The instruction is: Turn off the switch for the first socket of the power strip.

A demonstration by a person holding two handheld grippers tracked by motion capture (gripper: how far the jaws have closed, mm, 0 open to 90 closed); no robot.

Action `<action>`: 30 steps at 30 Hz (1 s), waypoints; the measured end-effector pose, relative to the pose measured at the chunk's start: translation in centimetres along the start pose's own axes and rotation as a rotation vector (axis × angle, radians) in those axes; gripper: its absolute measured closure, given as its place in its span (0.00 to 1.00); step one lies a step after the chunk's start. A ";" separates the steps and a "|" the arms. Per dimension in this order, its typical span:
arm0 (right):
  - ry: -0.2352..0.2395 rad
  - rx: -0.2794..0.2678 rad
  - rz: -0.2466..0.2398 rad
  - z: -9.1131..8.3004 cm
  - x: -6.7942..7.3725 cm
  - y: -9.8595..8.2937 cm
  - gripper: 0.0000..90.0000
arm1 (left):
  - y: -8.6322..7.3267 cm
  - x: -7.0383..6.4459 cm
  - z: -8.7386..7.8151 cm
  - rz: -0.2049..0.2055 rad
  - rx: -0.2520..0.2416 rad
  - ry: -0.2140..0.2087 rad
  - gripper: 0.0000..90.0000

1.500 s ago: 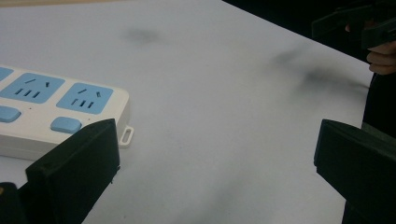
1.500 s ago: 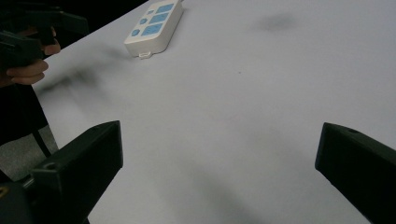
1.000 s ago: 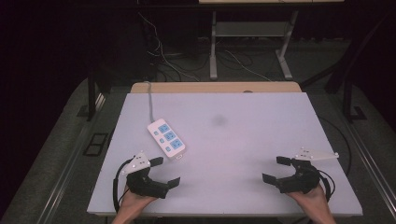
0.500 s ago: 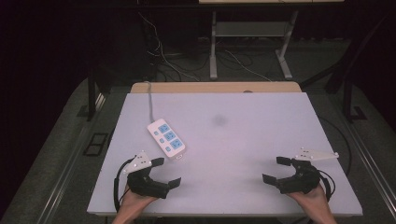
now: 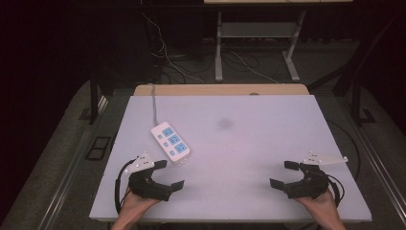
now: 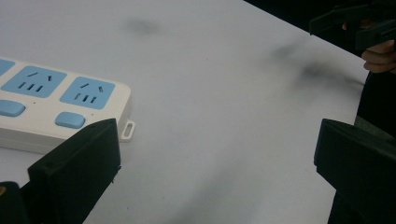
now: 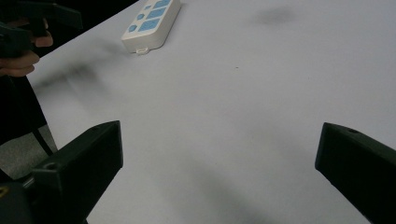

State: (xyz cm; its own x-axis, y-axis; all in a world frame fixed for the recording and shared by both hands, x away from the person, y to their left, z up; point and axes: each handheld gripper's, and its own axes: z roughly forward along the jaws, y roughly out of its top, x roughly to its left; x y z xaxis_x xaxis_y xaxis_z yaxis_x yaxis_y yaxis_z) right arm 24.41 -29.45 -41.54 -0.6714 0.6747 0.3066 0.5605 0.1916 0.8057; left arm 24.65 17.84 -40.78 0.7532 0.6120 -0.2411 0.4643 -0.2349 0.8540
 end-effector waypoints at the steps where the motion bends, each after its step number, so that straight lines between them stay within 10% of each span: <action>1: 0.000 0.001 0.001 0.0 0.0 0.0 0.01 | 0.1 0.0 -0.1 -0.002 0.001 0.000 0.00; 30: -0.008 0.011 -0.002 0.1 0.0 -0.1 0.01 | 2.4 2.4 -1.2 -0.016 0.050 0.026 0.00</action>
State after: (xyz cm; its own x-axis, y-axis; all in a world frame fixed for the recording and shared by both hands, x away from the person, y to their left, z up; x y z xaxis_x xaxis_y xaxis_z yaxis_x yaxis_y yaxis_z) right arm 24.39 -29.41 -41.69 -0.6683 0.6803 0.3008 0.5646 0.2006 0.8006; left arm 26.97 19.67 -38.73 0.7338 0.6349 -0.2419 0.4990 -0.2620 0.8260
